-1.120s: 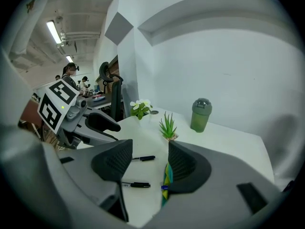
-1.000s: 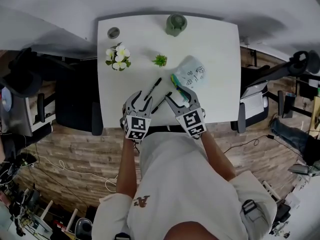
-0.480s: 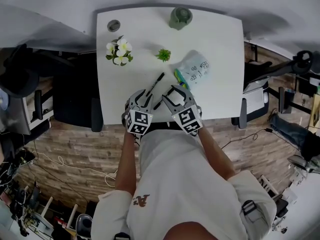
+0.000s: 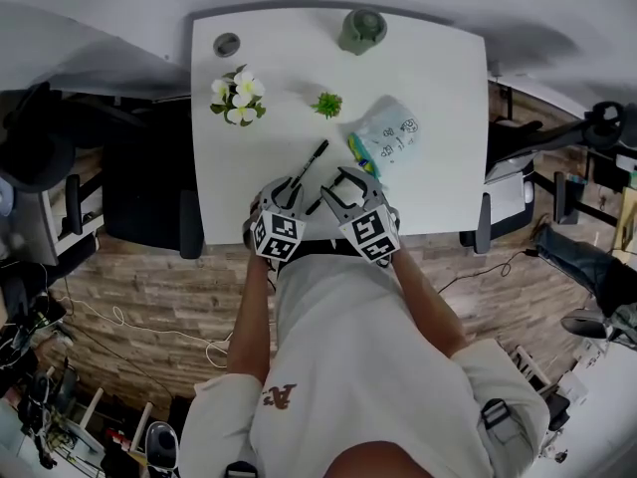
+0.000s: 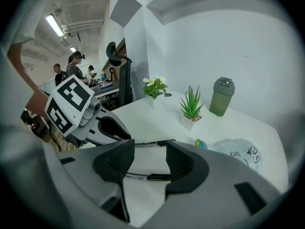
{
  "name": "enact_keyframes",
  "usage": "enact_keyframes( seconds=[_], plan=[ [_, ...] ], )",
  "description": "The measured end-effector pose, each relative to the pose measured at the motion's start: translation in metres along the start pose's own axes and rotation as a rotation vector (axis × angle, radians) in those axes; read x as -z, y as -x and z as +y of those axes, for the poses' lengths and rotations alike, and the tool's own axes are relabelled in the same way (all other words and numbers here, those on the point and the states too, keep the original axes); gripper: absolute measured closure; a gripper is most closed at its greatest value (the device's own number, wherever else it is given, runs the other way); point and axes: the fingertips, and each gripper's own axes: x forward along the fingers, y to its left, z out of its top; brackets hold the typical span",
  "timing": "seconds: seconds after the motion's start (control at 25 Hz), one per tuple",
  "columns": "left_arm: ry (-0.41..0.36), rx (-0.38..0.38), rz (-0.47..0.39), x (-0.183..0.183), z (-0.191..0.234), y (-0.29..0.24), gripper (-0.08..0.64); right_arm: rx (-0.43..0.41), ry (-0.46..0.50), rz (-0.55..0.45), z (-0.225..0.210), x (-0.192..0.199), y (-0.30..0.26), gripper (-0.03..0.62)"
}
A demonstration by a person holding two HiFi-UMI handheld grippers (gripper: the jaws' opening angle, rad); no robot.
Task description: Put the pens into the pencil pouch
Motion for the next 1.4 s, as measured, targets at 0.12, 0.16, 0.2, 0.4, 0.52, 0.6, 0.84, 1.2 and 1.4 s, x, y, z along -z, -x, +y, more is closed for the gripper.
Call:
enact_keyframes(
  seconds=[0.12, 0.16, 0.2, 0.4, 0.52, 0.6, 0.84, 1.2, 1.4],
  plan=[
    [-0.005, -0.002, 0.014, 0.003, 0.000, -0.003, 0.488, 0.007, 0.001, -0.001, -0.002, 0.001, 0.001, 0.380],
    [-0.011, -0.003, 0.017, 0.004, 0.000, -0.004, 0.495, 0.006, -0.001, -0.004, -0.003, 0.000, 0.001, 0.380],
    [-0.016, -0.003, 0.018, 0.004, -0.001, -0.005, 0.502, 0.005, -0.003, -0.006, -0.003, -0.001, 0.002, 0.380],
    [-0.026, 0.004, 0.021, 0.004, -0.004, -0.006, 0.531, 0.018, -0.006, -0.002, -0.006, 0.001, 0.002, 0.379],
    [-0.024, 0.016, 0.018, 0.002, -0.004, -0.004, 0.532, 0.042, -0.005, 0.008, -0.011, 0.002, 0.005, 0.373],
    [-0.030, 0.021, 0.012, 0.000, -0.004, -0.002, 0.532, 0.061, -0.008, 0.003, -0.016, 0.003, 0.008, 0.365],
    [-0.040, 0.040, -0.014, -0.013, -0.005, 0.008, 0.534, 0.132, -0.039, -0.013, -0.038, 0.005, 0.018, 0.353],
    [-0.094, 0.117, -0.032, -0.028, -0.020, 0.020, 0.534, 0.278, -0.039, 0.058, -0.073, 0.025, 0.030, 0.356],
    [-0.123, 0.169, -0.024, -0.030, -0.030, 0.022, 0.534, 0.343, -0.028, 0.117, -0.090, 0.041, 0.031, 0.379]
  ],
)
